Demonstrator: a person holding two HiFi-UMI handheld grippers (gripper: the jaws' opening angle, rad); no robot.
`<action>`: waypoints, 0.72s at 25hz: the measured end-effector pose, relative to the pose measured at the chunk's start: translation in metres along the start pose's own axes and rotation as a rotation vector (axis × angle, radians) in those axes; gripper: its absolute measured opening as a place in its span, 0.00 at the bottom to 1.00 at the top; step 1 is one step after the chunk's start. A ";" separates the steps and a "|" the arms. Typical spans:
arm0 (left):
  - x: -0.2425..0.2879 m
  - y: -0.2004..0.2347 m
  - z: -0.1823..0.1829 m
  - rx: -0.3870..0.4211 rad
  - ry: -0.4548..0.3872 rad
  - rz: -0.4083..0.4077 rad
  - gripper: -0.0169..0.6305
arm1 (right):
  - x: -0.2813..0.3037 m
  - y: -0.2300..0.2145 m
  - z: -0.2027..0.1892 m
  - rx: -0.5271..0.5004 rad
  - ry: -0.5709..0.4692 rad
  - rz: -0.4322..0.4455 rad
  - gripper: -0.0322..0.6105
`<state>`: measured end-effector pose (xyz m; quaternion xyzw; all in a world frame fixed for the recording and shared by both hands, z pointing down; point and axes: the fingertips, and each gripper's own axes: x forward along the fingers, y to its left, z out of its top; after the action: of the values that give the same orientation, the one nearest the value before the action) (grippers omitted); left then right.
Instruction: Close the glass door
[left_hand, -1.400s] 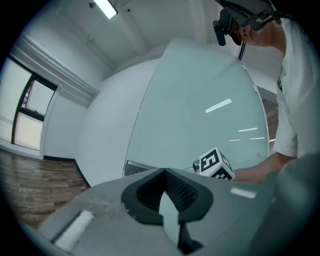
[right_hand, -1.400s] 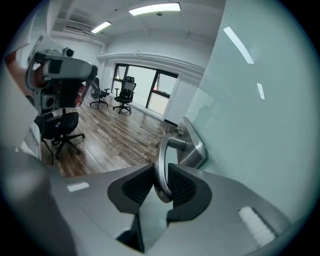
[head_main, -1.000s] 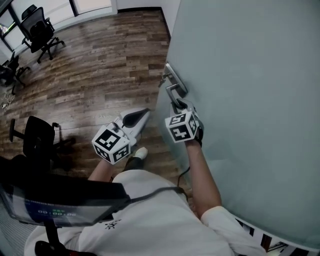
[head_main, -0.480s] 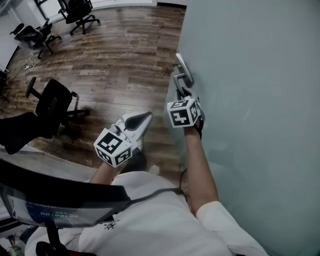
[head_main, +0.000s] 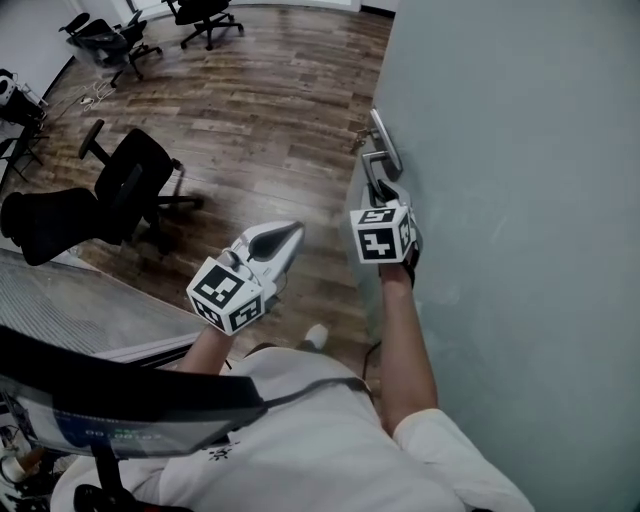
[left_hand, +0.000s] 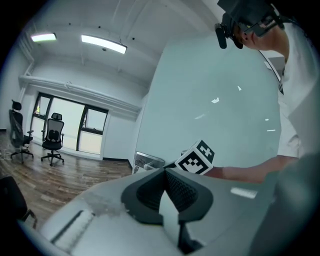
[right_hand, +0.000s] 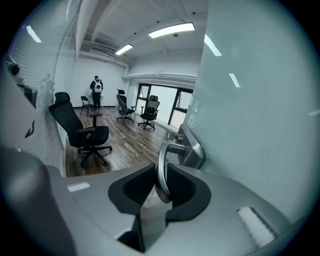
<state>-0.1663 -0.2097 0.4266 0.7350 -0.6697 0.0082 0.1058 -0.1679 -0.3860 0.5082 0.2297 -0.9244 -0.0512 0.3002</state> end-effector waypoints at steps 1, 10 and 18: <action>-0.003 -0.003 0.002 -0.002 0.004 0.009 0.03 | -0.004 -0.002 0.003 -0.004 -0.004 0.006 0.17; -0.062 0.004 -0.006 -0.019 0.006 0.093 0.03 | -0.015 0.024 0.011 -0.053 -0.016 0.041 0.17; -0.112 0.004 -0.008 -0.043 -0.029 0.119 0.03 | -0.026 0.068 0.016 -0.115 0.000 0.078 0.17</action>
<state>-0.1810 -0.0983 0.4182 0.6915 -0.7137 -0.0108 0.1113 -0.1855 -0.3143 0.4968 0.1761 -0.9281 -0.0926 0.3147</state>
